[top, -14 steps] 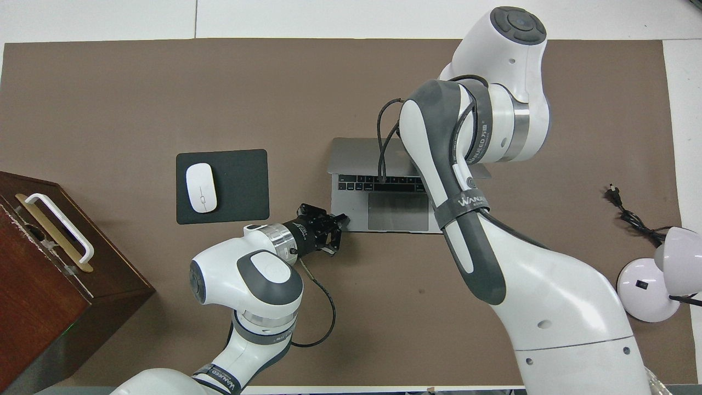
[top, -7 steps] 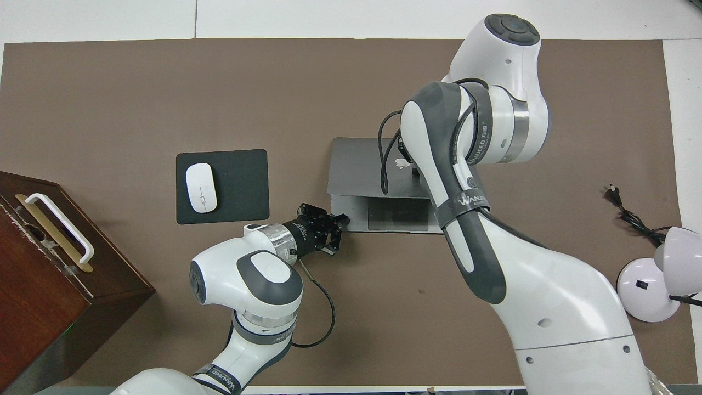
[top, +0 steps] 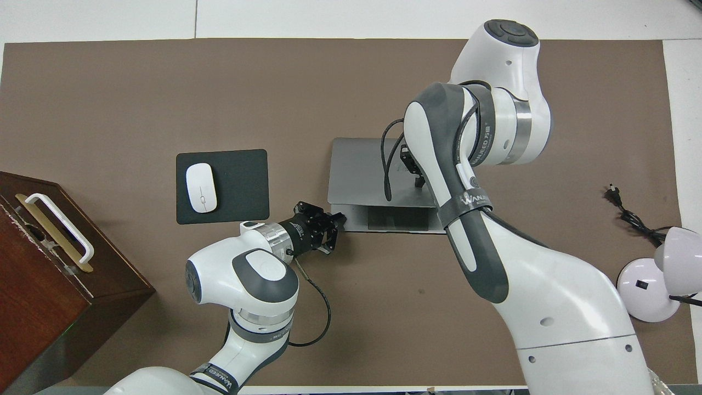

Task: Close laptop with both arms
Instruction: 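Press the lowered screen flat onto the keyboard with the right gripper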

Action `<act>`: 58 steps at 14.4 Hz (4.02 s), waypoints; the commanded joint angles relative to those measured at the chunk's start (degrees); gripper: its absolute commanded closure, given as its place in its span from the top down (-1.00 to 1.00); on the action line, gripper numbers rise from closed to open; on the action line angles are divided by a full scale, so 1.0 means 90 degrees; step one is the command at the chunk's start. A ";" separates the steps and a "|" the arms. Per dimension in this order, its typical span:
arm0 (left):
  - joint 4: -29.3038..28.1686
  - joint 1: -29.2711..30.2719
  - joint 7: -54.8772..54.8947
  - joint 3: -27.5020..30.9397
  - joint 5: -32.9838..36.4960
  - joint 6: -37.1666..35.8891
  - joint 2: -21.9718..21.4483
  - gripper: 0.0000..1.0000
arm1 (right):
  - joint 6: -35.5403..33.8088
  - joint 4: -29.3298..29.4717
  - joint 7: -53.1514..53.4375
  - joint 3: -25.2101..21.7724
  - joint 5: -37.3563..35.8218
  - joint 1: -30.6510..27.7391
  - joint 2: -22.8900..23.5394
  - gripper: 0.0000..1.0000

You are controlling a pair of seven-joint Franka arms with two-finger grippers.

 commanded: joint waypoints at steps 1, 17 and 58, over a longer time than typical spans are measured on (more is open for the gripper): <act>-0.0245 0.0195 0.0358 0.0036 -0.0063 0.0179 0.0351 -1.00 | -0.0072 -0.0352 0.0064 0.0052 0.0029 0.0012 -0.0203 -1.00; -0.0254 0.0186 0.0368 0.0036 -0.0063 0.0179 0.0370 -1.00 | -0.0120 -0.0909 0.0054 0.0061 -0.0078 0.0148 -0.0350 -1.00; -0.0264 0.0186 0.0475 0.0026 -0.0063 0.0189 0.0370 -1.00 | -0.0150 -0.1602 -0.0190 0.0052 -0.0283 0.0295 -0.0516 -1.00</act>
